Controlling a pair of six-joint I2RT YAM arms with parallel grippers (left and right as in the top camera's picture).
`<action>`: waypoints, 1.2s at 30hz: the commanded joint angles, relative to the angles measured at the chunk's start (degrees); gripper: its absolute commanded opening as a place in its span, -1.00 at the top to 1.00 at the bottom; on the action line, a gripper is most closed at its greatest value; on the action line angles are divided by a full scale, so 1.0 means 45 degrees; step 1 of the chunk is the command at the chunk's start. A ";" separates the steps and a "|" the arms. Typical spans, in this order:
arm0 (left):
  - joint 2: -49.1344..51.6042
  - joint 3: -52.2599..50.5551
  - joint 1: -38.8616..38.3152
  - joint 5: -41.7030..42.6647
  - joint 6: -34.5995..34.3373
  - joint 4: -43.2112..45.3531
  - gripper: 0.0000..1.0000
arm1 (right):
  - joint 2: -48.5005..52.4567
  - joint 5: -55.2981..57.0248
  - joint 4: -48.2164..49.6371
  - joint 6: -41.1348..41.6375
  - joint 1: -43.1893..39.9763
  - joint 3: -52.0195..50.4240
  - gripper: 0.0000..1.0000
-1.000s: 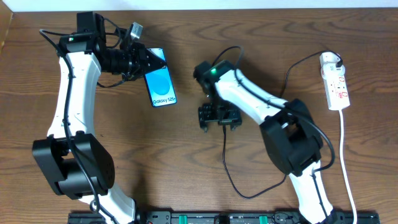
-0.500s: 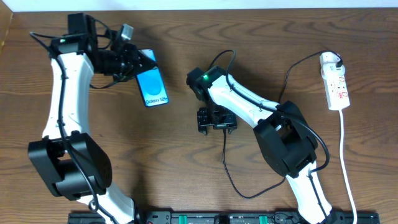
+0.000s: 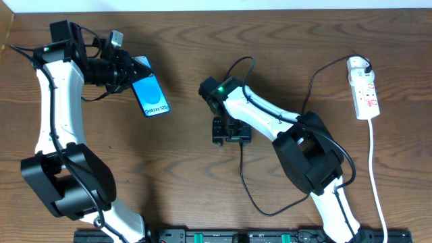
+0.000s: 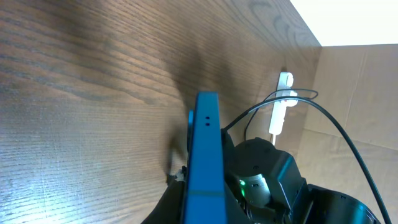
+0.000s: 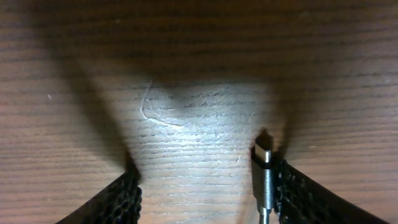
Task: Plug charger to phone and switch on socket
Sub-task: 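Close the right gripper on the cable's USB-C plug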
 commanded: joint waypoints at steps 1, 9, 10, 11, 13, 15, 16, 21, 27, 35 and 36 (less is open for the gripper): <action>-0.0311 0.0087 0.0029 0.0243 0.0078 -0.0044 0.85 | 0.0189 0.0325 -0.0010 0.0442 0.0117 -0.0384 -0.22; -0.0311 0.0087 0.0029 0.0243 0.0078 -0.0044 0.85 | 0.0189 0.0321 0.0029 0.0529 0.0136 -0.0559 0.14; -0.0311 0.0087 0.0029 0.0243 0.0078 -0.0044 0.85 | 0.0189 0.0321 0.0029 0.0529 0.0136 -0.0559 0.15; -0.0311 0.0087 0.0029 0.0243 0.0078 -0.0044 0.85 | 0.0189 0.0321 0.0029 0.0529 0.0136 -0.0559 0.16; -0.0311 0.0087 0.0029 0.0243 0.0078 -0.0049 0.88 | 0.0189 0.0321 0.0029 0.0529 0.0136 -0.0559 0.16; -0.0311 0.0087 0.0029 0.0243 0.0078 -0.0049 0.85 | 0.0189 0.0277 -0.0005 0.0520 0.0136 -0.0559 0.16; -0.0311 0.0087 0.0029 0.0243 0.0078 -0.0049 0.85 | 0.0189 0.0248 -0.0029 0.0520 0.0136 -0.0559 0.16; -0.0311 0.0087 0.0029 0.0243 0.0078 -0.0126 0.85 | 0.0189 0.0165 -0.0131 0.0505 0.0248 -0.0583 0.14; -0.0311 0.0087 0.0029 0.0243 0.0078 -0.0155 0.85 | 0.0189 0.0180 -0.0170 0.0505 0.0384 -0.0583 0.14; -0.0311 0.0087 0.0029 0.0243 0.0083 -0.0155 0.85 | 0.0189 0.0175 -0.0160 0.0510 0.0384 -0.0583 0.54; -0.0311 0.0087 0.0029 0.0243 0.0078 -0.0155 0.85 | 0.0189 0.0175 -0.0160 0.0510 0.0384 -0.0588 0.64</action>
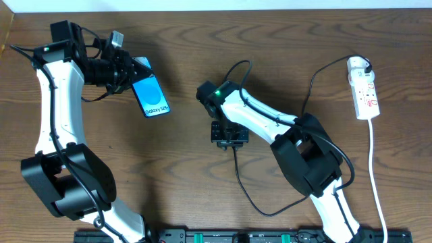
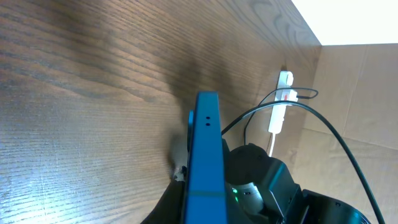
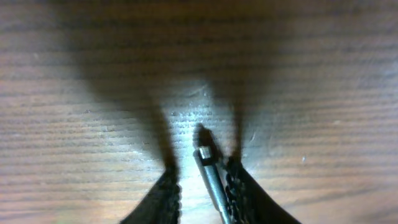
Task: Plug charger to phone and switch on socket
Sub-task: 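Close the right gripper on the cable's USB-C plug, then lift the plug with the right gripper toward the phone's bottom port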
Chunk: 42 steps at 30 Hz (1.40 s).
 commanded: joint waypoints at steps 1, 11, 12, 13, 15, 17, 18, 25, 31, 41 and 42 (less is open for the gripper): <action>-0.0311 0.0087 0.0029 0.0243 0.0083 -0.0053 0.85 | 0.0243 0.0447 0.0005 0.0170 0.0097 -0.0398 0.78; -0.0311 0.0087 0.0029 0.0282 -0.0233 -0.0039 0.85 | 0.0233 -0.1093 0.0665 -0.0670 -0.0520 -0.0359 0.98; -0.0311 0.0087 0.0029 0.0301 -0.0277 -0.0039 0.85 | 0.0233 -0.1749 0.0923 -0.1083 -0.0685 -0.0355 0.98; -0.0311 0.0087 0.0029 0.0301 -0.0413 -0.0034 0.85 | 0.0233 -0.2608 0.1253 -0.1661 -0.0865 -0.0355 0.98; -0.0311 0.0087 0.0029 0.0549 -0.0500 0.0015 0.85 | 0.0233 -0.4983 0.2152 -0.3191 -0.1282 -0.0355 0.98; -0.0311 0.0087 0.0029 0.1107 -0.0495 0.0131 0.85 | 0.0233 -0.7601 0.3065 -0.4575 -0.1705 -0.0359 0.98; -0.0311 0.0087 0.0029 0.1491 -0.0495 0.0253 0.85 | 0.0233 -0.8927 0.3521 -0.5110 -0.1909 -0.0359 0.98; -0.0311 0.0087 0.0029 0.4784 -0.0505 0.2079 0.85 | 0.0233 -1.5946 0.7232 -0.5916 -0.3172 -0.0359 0.85; -0.0311 0.0087 0.0029 0.6999 -0.0510 0.4046 0.85 | 0.0233 -1.8219 1.0210 -0.4541 -0.3453 -0.0350 0.86; -0.0311 0.0087 0.0029 0.6912 -0.4639 0.8971 0.85 | 0.0233 -1.8219 1.5805 -0.0374 -0.3065 -0.0350 0.93; -0.0311 0.0087 0.0029 0.6683 -0.5328 0.9554 0.85 | 0.0233 -1.8219 1.6708 0.0355 -0.3026 -0.0345 0.93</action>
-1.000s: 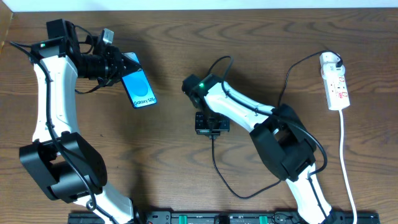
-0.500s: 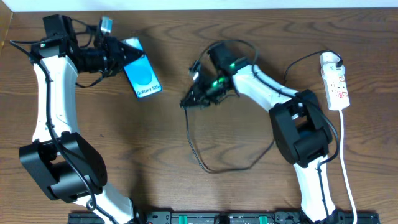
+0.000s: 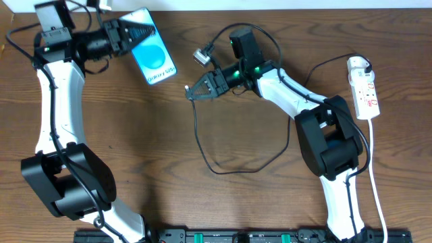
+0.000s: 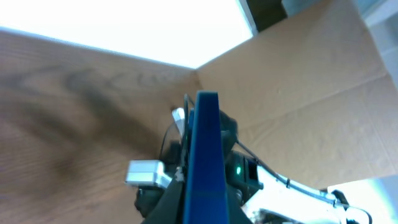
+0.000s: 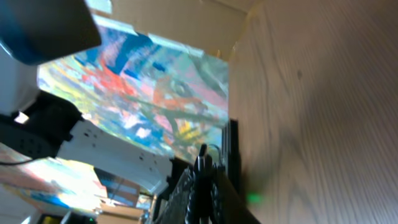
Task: Plug charger to phone and switch on socket
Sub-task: 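Lift the plug with the right gripper toward the phone's bottom port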
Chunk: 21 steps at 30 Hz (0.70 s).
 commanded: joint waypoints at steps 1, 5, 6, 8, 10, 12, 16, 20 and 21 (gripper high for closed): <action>-0.0311 0.0136 0.0029 0.0010 -0.3172 0.1307 0.85 | 0.0063 -0.0505 0.1967 0.3050 0.0223 0.0058 0.93; -0.0311 0.0136 0.0029 -0.0476 -0.5187 0.3215 0.85 | 0.0063 -0.0505 0.6363 0.6251 0.0306 0.0058 0.95; -0.0311 0.0136 0.0029 -0.0534 -0.5537 0.3599 0.85 | 0.0063 -0.0500 0.7388 0.7019 0.0311 0.0058 0.95; -0.0311 0.0136 0.0029 -0.0534 -0.5945 0.4133 0.85 | 0.0063 -0.0500 0.9190 0.8388 0.0311 0.0058 0.94; -0.0311 0.0136 0.0029 -0.0525 -0.6028 0.4396 0.85 | 0.0063 -0.0505 1.0831 0.9690 0.0306 0.0053 0.94; -0.0311 0.0136 0.0029 -0.0505 -0.6023 0.4415 0.85 | 0.0063 -0.0495 1.2109 1.0807 0.0287 0.0053 0.92; -0.0311 0.0136 -0.0010 -0.0321 -0.6013 0.4425 0.85 | 0.0063 -0.0330 1.3192 1.1793 0.0277 0.0058 0.91; -0.0311 0.0136 -0.0175 0.0117 -0.5989 0.4483 0.85 | 0.0063 -0.0180 1.3250 1.2070 0.0272 0.0058 0.92; -0.0311 0.0136 -0.0248 0.0219 -0.5955 0.4517 0.85 | 0.0063 -0.0160 1.3250 1.2128 0.0272 0.0058 0.93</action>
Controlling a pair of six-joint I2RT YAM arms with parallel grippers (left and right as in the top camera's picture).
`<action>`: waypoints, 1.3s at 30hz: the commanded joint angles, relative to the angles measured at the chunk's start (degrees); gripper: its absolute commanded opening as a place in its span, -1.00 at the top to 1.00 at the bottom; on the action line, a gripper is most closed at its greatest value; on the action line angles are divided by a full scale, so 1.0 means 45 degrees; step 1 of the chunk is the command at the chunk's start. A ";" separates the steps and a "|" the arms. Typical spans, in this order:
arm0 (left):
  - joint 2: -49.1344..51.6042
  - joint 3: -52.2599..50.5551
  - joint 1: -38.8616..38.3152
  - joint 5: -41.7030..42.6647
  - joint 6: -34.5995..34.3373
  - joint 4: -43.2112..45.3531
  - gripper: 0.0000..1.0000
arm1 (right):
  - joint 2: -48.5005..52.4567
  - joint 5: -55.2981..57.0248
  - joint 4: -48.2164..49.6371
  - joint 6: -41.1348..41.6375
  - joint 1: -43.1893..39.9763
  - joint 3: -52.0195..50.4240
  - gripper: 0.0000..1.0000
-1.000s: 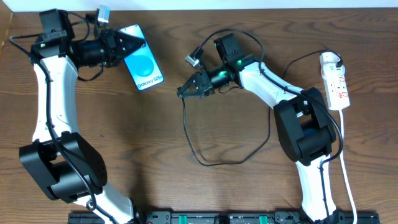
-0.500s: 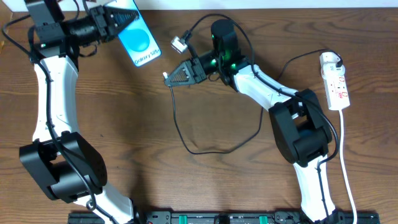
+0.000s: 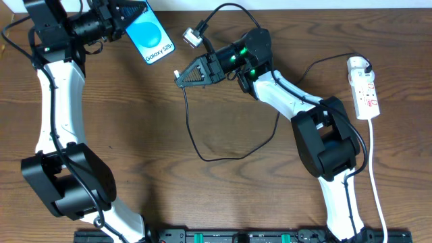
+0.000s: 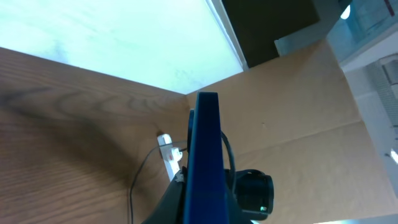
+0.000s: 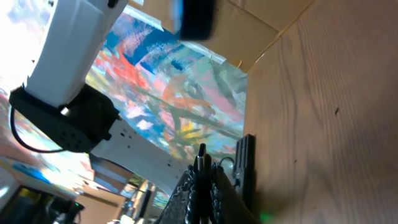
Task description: Plug charger to phone and switch on socket
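The blue phone (image 3: 150,39) is held up at the top left, screen reading Galaxy S25, with my left gripper (image 3: 125,15) shut on it. In the left wrist view the phone (image 4: 204,155) stands edge-on between the fingers. My right gripper (image 3: 181,78) is raised at the top middle, shut on the charger plug (image 5: 201,163), whose metal tip points left toward the phone. The black cable (image 3: 196,135) hangs from it and loops over the table. The white socket strip (image 3: 363,88) lies at the far right.
The wooden table (image 3: 135,169) has the strip's white lead (image 3: 376,175) running down its right side. A cardboard wall (image 4: 298,106) stands behind the table. A black rail (image 3: 243,236) lines the front edge.
My left gripper has lifted the phone further up and back. My right gripper with the plug has shifted left and up, nearer the phone's lower end.
The left gripper held the phone over the left of the table while the right gripper stood open round the plug lying mid-table. Then it closed in on the plug. Later both were raised, plug gripped, and now plug tip and phone are near each other.
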 commanded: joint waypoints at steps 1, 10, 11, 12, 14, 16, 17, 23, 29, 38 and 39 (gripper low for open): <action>-0.0311 0.0151 -0.0277 0.0879 -0.0141 0.0267 0.85 | -0.0005 0.0185 0.0063 0.0894 0.0024 0.0073 0.93; -0.0311 0.0151 -0.0787 0.1559 0.0850 0.0427 0.85 | -0.0005 0.0214 0.0908 0.1413 0.0034 0.0073 0.98; -0.0311 0.0151 -0.0811 0.1574 0.0971 0.0423 0.85 | -0.0005 0.0219 0.1146 0.1530 0.0034 0.0073 0.98; -0.0311 0.0151 -0.0811 0.1617 0.1078 0.0423 0.86 | -0.0005 0.0223 0.1467 0.1656 0.0034 0.0073 0.98; -0.0311 0.0151 -0.0811 0.1661 0.1248 0.0427 0.85 | -0.0005 0.0223 0.1836 0.1753 0.0039 0.0073 0.98; -0.0311 0.0151 -0.0806 0.1661 0.1292 0.0427 0.85 | -0.0005 0.0223 0.2152 0.1894 0.0034 0.0073 0.98; -0.0311 0.0151 -0.0806 0.1661 0.1297 0.0427 0.85 | -0.0005 0.0223 0.2229 0.1933 0.0024 0.0073 0.98; -0.0311 0.0151 -0.0840 0.1719 0.1326 0.0418 0.85 | -0.0005 0.0223 0.2312 0.1923 0.0024 0.0073 0.98; -0.0311 0.0151 -0.1001 0.1914 0.1336 0.0418 0.85 | -0.0005 0.0267 0.2812 0.1923 0.0024 0.0073 0.98; -0.0311 0.0151 -0.1350 0.2040 0.1282 0.0321 0.85 | -0.0005 0.0291 0.3075 0.1724 -0.0010 0.0068 0.98; -0.0311 0.0151 -0.1394 0.2045 0.1282 0.0325 0.85 | -0.0005 0.0301 0.3084 0.1719 -0.0015 0.0068 0.98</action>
